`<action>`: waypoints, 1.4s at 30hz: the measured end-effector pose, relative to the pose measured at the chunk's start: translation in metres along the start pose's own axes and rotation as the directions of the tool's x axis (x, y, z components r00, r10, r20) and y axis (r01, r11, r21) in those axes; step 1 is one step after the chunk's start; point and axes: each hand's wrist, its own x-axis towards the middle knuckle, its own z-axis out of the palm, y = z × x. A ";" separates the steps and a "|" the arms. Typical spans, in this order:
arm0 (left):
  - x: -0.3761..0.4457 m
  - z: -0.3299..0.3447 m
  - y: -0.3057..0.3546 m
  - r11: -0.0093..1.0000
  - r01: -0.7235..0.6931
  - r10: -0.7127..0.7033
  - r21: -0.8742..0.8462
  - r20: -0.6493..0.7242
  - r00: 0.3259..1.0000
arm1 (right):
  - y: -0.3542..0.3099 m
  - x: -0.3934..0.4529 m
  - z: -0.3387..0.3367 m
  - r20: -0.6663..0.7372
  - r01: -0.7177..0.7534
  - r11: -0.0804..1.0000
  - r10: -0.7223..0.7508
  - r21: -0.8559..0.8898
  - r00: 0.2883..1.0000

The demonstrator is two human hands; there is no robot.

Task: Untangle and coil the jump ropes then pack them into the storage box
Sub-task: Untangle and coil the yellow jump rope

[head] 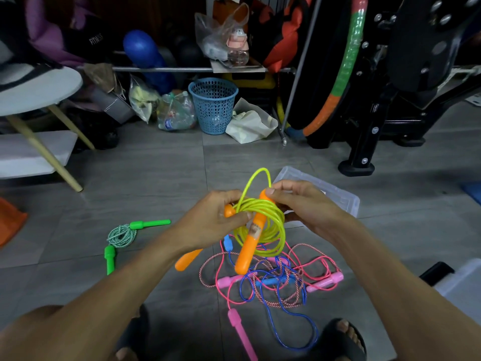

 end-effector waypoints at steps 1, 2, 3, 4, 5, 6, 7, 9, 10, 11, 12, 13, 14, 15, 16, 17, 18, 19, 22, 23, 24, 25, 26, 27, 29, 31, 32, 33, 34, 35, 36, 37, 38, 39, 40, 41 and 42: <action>0.000 0.002 0.000 1.000 -0.009 0.009 0.001 -0.030 1.000 | 0.000 -0.001 0.001 0.015 0.005 1.000 -0.005 -0.023 1.000; 0.001 0.003 0.000 1.000 -0.020 0.020 -0.001 -0.060 0.998 | 0.000 -0.001 0.002 0.023 0.006 0.999 -0.006 -0.033 1.000; 0.002 0.003 0.000 1.000 -0.027 0.025 -0.016 -0.083 0.996 | -0.001 -0.001 0.005 0.024 -0.005 1.000 0.005 -0.025 1.000; 0.003 0.003 -0.001 0.998 -0.024 0.020 -0.050 -0.097 0.995 | -0.002 -0.001 0.006 0.022 -0.031 1.000 0.031 0.001 0.999; 0.004 0.003 -0.002 0.996 -0.011 0.002 -0.088 -0.100 0.995 | -0.003 -0.001 0.008 0.026 -0.068 0.997 0.067 0.038 0.997; 0.005 0.003 -0.002 0.993 0.002 -0.014 -0.118 -0.102 0.995 | -0.003 0.000 0.008 0.034 -0.108 0.992 0.106 0.065 0.994; 0.006 0.004 -0.002 0.992 0.006 -0.020 -0.130 -0.112 0.994 | -0.004 0.000 0.008 0.043 -0.144 0.987 0.141 0.075 0.989; 0.007 0.006 -0.001 0.994 -0.003 -0.013 -0.112 -0.141 0.990 | -0.002 0.002 0.009 0.063 -0.180 0.984 0.179 0.012 0.982; 0.007 0.007 -0.001 0.996 -0.009 -0.005 -0.089 -0.160 0.987 | 0.001 0.002 0.009 0.062 -0.182 0.980 0.187 -0.076 0.980; 0.008 0.008 -0.001 0.998 -0.020 0.009 -0.059 -0.181 0.983 | 0.004 0.002 0.010 0.047 -0.177 0.970 0.187 -0.165 0.981; 0.009 0.009 -0.003 0.999 -0.022 0.016 -0.031 -0.204 0.979 | 0.006 0.001 0.010 0.001 -0.163 0.960 0.168 -0.228 0.986; 0.010 0.009 -0.004 1.000 -0.009 0.006 -0.009 -0.234 0.972 | 0.007 0.001 0.008 -0.084 -0.141 0.958 0.124 -0.249 0.989; 0.011 0.009 -0.007 1.000 0.018 -0.016 0.007 -0.277 0.961 | 0.007 0.000 0.006 -0.184 -0.089 0.970 0.047 -0.227 0.982; 0.012 0.008 -0.009 0.999 0.048 -0.038 0.023 -0.326 0.945 | 0.007 0.000 0.004 -0.274 -0.005 0.982 -0.047 -0.187 0.961; 0.014 0.008 -0.010 0.996 0.078 -0.061 0.032 -0.369 0.927 | 0.005 -0.001 0.003 -0.326 0.079 0.980 -0.136 -0.182 0.936; 0.015 0.008 -0.012 0.994 0.103 -0.079 0.040 -0.404 0.911 | 0.003 -0.002 0.004 -0.329 0.138 0.966 -0.206 -0.216 0.922; 0.015 0.007 -0.013 0.991 0.126 -0.096 0.043 -0.433 0.896 | 0.004 -0.003 0.007 -0.289 0.162 0.947 -0.244 -0.278 0.926; 0.016 0.007 -0.013 0.988 0.149 -0.112 0.045 -0.453 0.884 | 0.005 -0.004 0.012 -0.222 0.149 0.920 -0.241 -0.363 0.945; 0.016 0.008 -0.014 0.982 0.178 -0.127 0.061 -0.482 0.867 | 0.010 -0.007 0.025 -0.115 0.068 0.778 -0.178 -0.625 0.977; 0.016 0.009 -0.013 0.982 0.178 -0.127 0.059 -0.488 0.863 | 0.012 -0.007 0.026 -0.113 0.080 0.749 -0.203 -0.657 0.973; 0.017 0.011 -0.013 0.981 0.184 -0.133 0.056 -0.493 0.860 | 0.013 -0.007 0.026 -0.101 0.112 0.724 -0.244 -0.681 0.964; 0.017 0.012 -0.014 0.978 0.199 -0.140 0.067 -0.499 0.855 | 0.013 -0.006 0.026 -0.078 0.145 0.682 -0.285 -0.717 0.955; 0.018 0.013 -0.016 0.969 0.231 -0.158 0.085 -0.505 0.848 | 0.014 -0.005 0.026 -0.044 0.178 0.617 -0.327 -0.767 0.944; 0.019 0.014 -0.017 0.955 0.276 -0.187 0.105 -0.510 0.840 | 0.016 -0.003 0.026 0.003 0.210 0.527 -0.365 -0.824 0.931; 0.020 0.015 -0.020 0.922 0.368 -0.263 0.119 -0.505 0.822 | 0.020 -0.002 0.028 0.102 0.250 0.308 -0.425 -0.918 0.899; 0.023 0.014 -0.025 0.908 0.419 -0.364 0.018 -0.462 0.809 | 0.018 -0.004 0.028 0.166 0.279 0.193 -0.454 -0.941 0.875; 0.024 0.014 -0.026 0.897 0.434 -0.428 -0.091 -0.427 0.797 | 0.018 -0.003 0.026 0.182 0.294 0.184 -0.462 -0.938 0.868; 0.024 0.014 -0.026 0.873 0.443 -0.487 -0.202 -0.386 0.784 | 0.019 -0.003 0.024 0.179 0.300 0.206 -0.457 -0.932 0.871; 0.025 0.015 -0.028 0.848 0.451 -0.527 -0.280 -0.354 0.772 | 0.019 -0.003 0.021 0.156 0.299 0.278 -0.440 -0.913 0.885; 0.026 0.014 -0.030 0.835 0.450 -0.542 -0.316 -0.334 0.771 | 0.017 -0.003 0.018 0.130 0.291 0.386 -0.391 -0.875 0.911; 0.026 0.014 -0.030 0.832 0.447 -0.543 -0.327 -0.316 0.778 | 0.015 -0.004 0.015 0.120 0.283 0.492 -0.337 -0.823 0.934; 0.025 0.013 -0.029 0.835 0.440 -0.535 -0.330 -0.300 0.790 | 0.012 -0.006 0.013 0.122 0.275 0.571 -0.291 -0.773 0.949; 0.025 0.011 -0.029 0.840 0.433 -0.526 -0.327 -0.294 0.798 | 0.008 -0.007 0.011 0.116 0.272 0.634 -0.277 -0.724 0.954; 0.024 0.009 -0.029 0.846 0.430 -0.519 -0.316 -0.300 0.801 | 0.004 -0.009 0.008 0.083 0.252 0.689 -0.269 -0.680 0.959; 0.024 0.006 -0.030 0.853 0.431 -0.512 -0.293 -0.316 0.799 | 0.000 -0.009 0.003 0.039 0.231 0.729 -0.271 -0.645 0.962; 0.023 0.003 -0.032 0.866 0.430 -0.496 -0.255 -0.334 0.802 | -0.002 -0.010 -0.003 0.000 0.217 0.737 -0.283 -0.640 0.959; 0.023 0.001 -0.033 0.884 0.422 -0.467 -0.201 -0.343 0.815 | -0.001 -0.010 -0.009 -0.018 0.218 0.702 -0.312 -0.679 0.950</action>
